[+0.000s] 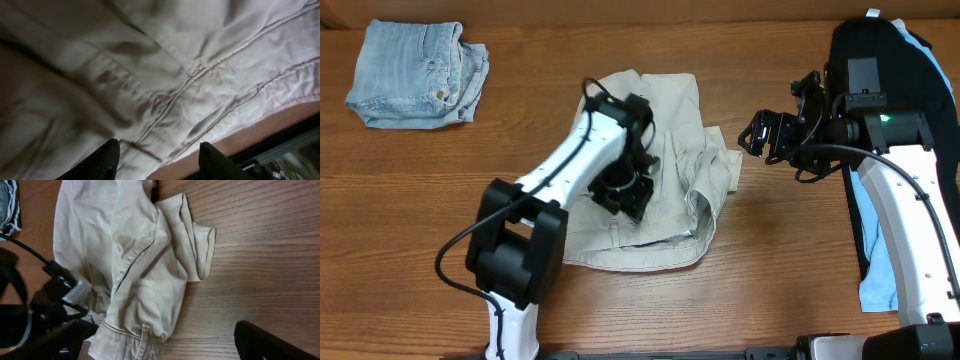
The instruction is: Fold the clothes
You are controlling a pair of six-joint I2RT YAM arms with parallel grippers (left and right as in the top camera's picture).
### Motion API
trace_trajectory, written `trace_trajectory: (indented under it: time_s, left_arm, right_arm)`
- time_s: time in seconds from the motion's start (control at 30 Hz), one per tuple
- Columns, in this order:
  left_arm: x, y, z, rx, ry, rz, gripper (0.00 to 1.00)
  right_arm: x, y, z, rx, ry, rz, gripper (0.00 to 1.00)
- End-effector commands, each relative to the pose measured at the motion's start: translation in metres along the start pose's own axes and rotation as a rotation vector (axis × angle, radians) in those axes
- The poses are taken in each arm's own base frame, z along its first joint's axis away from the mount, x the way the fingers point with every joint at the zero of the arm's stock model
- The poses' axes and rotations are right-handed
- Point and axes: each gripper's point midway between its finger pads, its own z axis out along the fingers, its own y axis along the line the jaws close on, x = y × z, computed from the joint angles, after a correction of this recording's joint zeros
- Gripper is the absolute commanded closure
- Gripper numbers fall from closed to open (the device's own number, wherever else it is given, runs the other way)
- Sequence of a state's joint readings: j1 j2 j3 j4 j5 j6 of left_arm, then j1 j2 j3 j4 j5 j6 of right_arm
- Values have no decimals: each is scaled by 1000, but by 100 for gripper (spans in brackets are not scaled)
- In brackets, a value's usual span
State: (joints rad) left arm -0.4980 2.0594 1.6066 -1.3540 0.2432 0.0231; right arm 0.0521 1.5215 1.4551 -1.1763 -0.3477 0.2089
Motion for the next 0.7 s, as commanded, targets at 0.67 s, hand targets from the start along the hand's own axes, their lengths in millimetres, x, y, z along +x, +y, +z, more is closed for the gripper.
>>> trace_trajectory:
  time_s: [0.67]
  left_arm:
    - [-29,-16,33,-162,-148,-28,28]
  right_arm:
    - [-2,-3,-2,13,-15,-8,0]
